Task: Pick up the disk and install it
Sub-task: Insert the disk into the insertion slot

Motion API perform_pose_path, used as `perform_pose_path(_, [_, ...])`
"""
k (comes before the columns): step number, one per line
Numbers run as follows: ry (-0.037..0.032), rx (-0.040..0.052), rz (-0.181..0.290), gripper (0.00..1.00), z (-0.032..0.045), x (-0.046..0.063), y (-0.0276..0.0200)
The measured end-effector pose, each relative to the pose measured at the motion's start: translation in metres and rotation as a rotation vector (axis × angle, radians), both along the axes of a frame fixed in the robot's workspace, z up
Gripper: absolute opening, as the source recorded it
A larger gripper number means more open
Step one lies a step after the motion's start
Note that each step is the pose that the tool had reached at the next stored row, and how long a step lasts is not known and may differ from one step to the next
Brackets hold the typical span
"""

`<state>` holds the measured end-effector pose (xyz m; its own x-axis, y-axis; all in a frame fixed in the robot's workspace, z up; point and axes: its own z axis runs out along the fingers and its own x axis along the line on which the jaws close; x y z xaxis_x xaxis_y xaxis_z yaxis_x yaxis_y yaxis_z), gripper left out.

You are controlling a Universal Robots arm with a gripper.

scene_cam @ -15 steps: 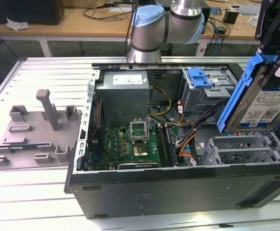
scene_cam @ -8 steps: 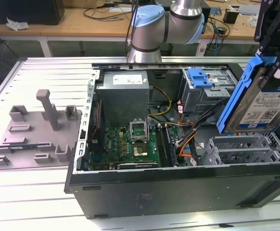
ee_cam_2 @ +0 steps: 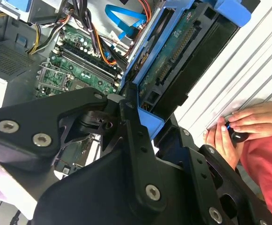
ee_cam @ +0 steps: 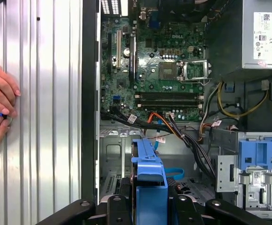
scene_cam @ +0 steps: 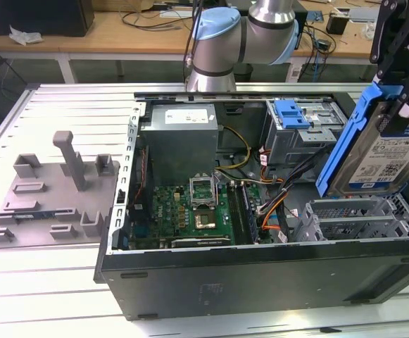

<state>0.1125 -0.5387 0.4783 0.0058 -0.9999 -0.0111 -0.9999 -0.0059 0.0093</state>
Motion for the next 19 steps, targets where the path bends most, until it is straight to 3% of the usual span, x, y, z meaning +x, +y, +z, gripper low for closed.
perform_pose_path(19, [0.0000,0.0023,0.017,0.37,-0.0108,0.001,-0.0061])
